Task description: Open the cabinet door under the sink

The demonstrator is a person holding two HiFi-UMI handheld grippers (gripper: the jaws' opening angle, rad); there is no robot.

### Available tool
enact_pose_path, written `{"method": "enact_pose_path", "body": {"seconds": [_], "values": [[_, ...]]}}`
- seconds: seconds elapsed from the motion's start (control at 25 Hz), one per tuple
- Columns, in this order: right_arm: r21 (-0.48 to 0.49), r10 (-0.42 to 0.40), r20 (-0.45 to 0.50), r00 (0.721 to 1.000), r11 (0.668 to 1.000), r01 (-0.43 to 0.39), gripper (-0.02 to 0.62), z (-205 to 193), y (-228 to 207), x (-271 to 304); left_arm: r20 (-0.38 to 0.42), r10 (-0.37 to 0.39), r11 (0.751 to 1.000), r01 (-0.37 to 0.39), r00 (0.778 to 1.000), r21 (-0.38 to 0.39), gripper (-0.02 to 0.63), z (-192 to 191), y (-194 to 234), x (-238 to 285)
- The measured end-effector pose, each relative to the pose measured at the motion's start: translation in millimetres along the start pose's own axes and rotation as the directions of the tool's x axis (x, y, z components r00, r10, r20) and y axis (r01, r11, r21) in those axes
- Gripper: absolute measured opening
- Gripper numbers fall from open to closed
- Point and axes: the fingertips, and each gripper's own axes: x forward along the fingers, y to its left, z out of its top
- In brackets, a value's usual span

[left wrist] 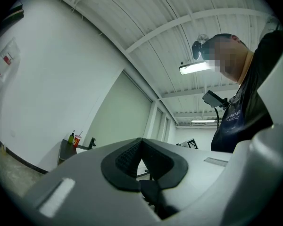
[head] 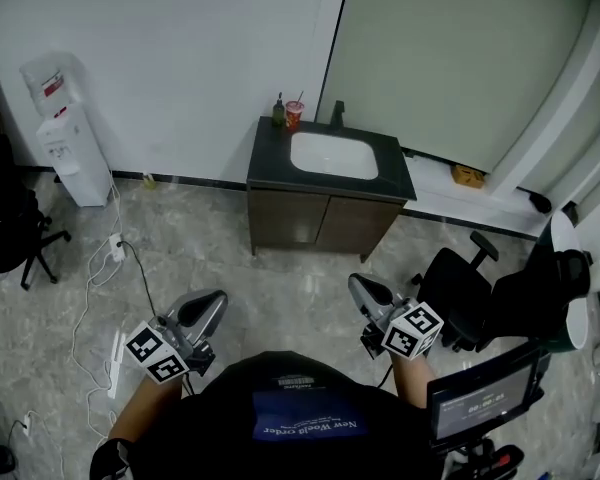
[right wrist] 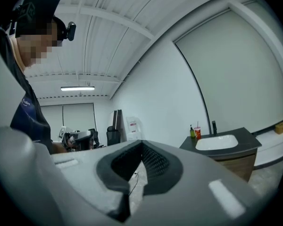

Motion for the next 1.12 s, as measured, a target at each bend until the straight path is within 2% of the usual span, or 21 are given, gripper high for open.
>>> {"method": "enact_pose_path", "body": {"seconds": [0.12,0.36,0.64,0.88,1.12], "values": [[0.012,0.034,0.006,0.999,0.999,-0.034,0.000,22,-48,13,0.011,0.051,0.999,-0.051,0.999,0.005,0.000,4,12,43],[-0.045,0.075,0.021,0.997,0.996,-0.074,0.000,24,-100,0,0.053,0.045,0.999,-0.046,0.998,0.025,0.000,-16,4,96],[-0.020,0.086,-0.001,0.996,0.996,-0.086,0.000,45,-189,-9,0.002,0.065,0.998,-0.065,0.998,-0.002,0.002,-32,5,195],[0.002,0.073,-0.004,0.997,0.997,-0.073,0.000,37,-223,-7,-0.056,0.047,0.999,-0.047,0.997,0.000,0.000,-48,13,231],[0.005,0.025,-0.008,1.000,1.000,-0.025,0.000,38,-254,20,-0.052,-0.003,0.999,0.001,0.999,-0.037,0.000,-48,57,264]]}}
